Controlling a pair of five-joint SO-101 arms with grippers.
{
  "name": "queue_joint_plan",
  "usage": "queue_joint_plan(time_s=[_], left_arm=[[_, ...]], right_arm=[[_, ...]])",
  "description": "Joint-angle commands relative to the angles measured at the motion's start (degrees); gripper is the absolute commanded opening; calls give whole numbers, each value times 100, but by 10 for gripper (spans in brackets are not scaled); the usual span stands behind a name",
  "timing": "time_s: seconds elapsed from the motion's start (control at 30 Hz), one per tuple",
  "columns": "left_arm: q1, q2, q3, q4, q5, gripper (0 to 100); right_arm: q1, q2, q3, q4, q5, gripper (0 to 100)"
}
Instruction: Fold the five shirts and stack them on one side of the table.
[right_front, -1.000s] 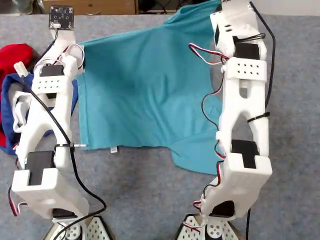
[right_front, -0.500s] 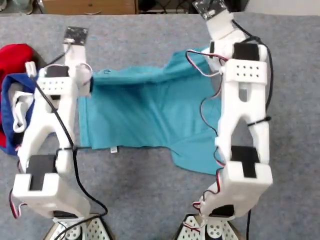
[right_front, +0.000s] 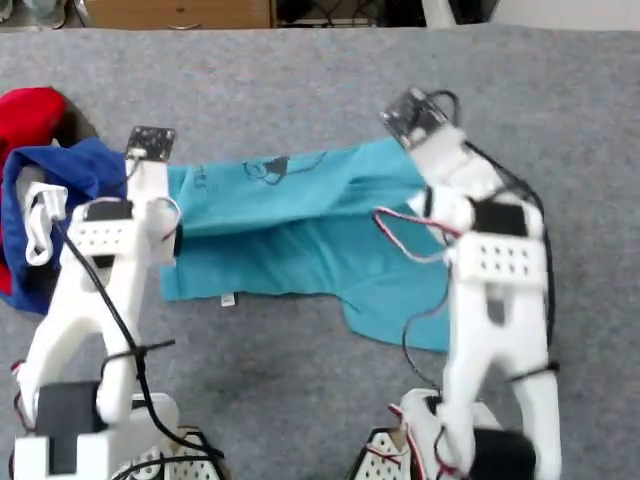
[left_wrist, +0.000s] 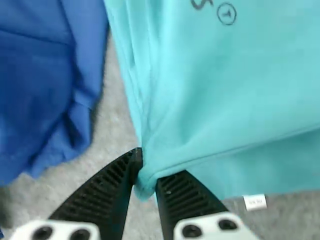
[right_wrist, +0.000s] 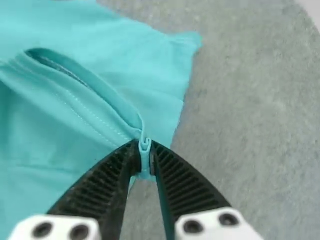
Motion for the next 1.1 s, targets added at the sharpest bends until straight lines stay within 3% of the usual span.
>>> queue_joint_plan(time_s=[0.0,0.43,0.67,1.07], left_arm=[[145,-607,312,-105,-53,29],[-251,-835,1068,-475,-62,29],[426,-844,1446,-466,-624,29],[409,-905,1824,-440,-668,29]], right_arm=[[422,-796,488,9,88,15],[651,-2923,2501,527,624,15],[659,-3037,2774,642,721,15],[923,-3046,2738,958,1002,15]])
